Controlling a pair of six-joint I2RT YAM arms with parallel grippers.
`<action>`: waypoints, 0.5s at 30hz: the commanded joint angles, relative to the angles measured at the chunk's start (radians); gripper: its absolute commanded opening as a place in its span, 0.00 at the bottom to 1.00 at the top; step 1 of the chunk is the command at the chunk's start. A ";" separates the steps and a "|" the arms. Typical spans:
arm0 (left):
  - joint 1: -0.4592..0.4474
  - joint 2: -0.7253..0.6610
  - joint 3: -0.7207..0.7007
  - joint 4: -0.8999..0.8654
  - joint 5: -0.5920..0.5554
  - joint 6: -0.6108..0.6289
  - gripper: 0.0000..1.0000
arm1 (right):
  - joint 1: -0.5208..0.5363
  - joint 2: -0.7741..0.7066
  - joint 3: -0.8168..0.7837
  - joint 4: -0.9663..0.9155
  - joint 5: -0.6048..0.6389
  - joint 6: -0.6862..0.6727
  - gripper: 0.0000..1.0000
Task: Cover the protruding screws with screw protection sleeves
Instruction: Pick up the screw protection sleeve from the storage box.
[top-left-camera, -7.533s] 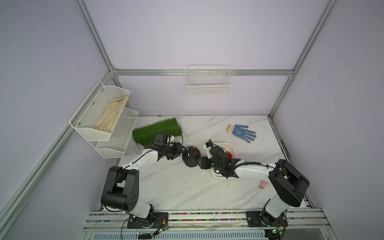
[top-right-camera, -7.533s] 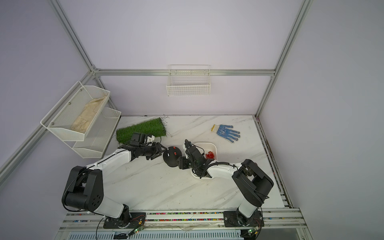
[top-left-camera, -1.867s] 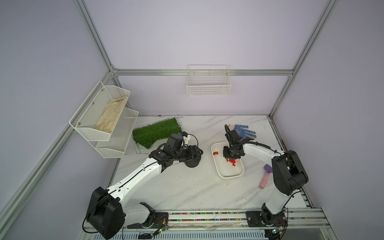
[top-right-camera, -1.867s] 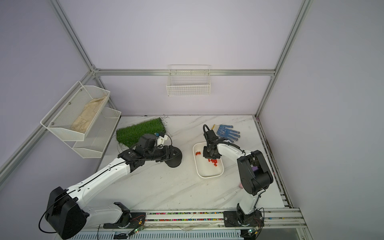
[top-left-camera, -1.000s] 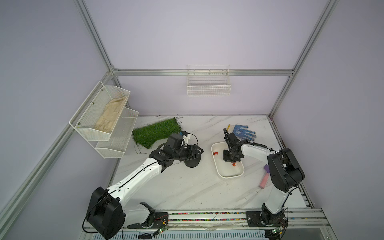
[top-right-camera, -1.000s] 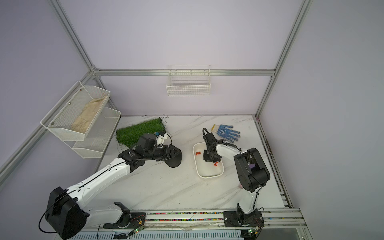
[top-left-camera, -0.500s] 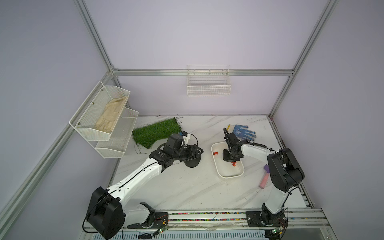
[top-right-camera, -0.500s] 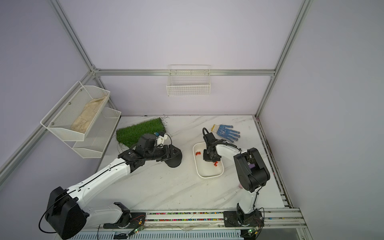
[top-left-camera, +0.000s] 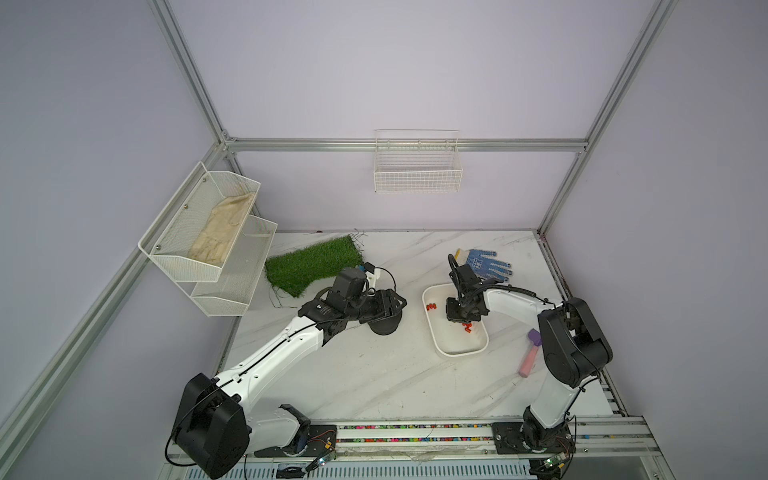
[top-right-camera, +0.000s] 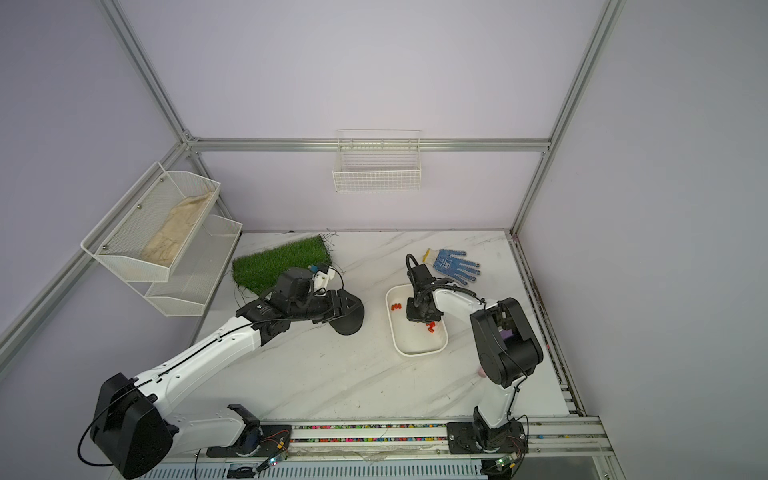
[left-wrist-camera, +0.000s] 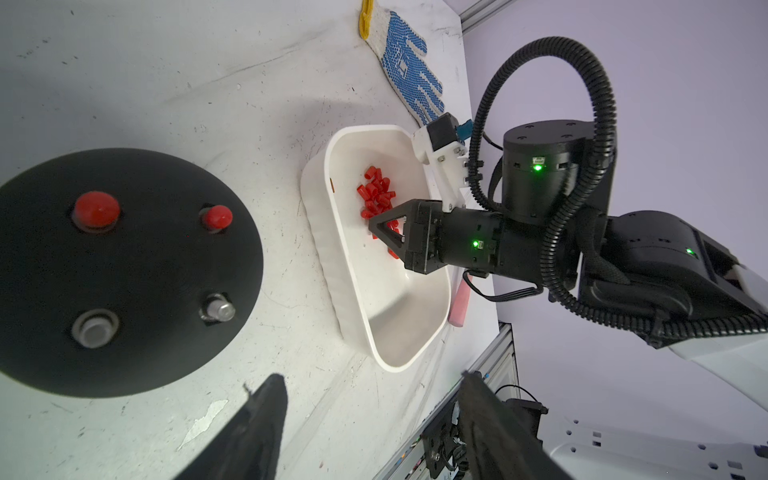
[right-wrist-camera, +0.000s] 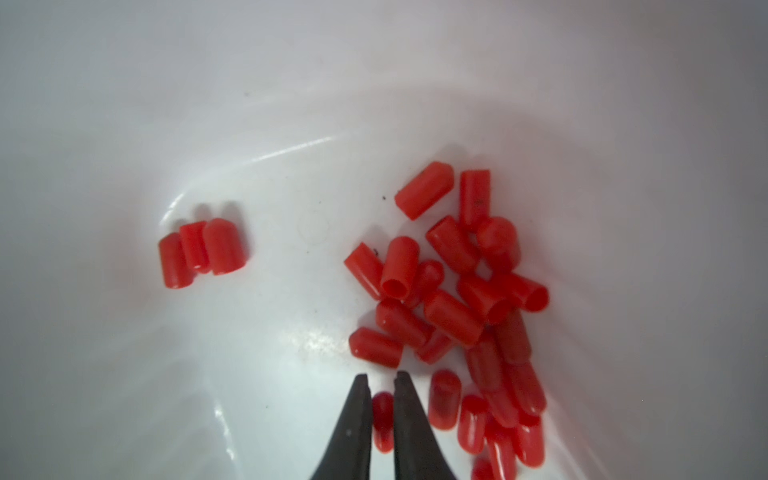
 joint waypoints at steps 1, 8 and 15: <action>0.003 -0.036 -0.025 0.039 -0.014 -0.010 0.66 | -0.005 -0.095 -0.009 0.000 -0.019 0.016 0.15; 0.024 -0.054 -0.012 0.054 -0.001 -0.019 0.64 | -0.004 -0.261 -0.017 0.053 -0.103 0.035 0.15; 0.036 -0.051 0.007 0.131 0.053 -0.037 0.59 | -0.005 -0.404 -0.029 0.169 -0.219 0.075 0.15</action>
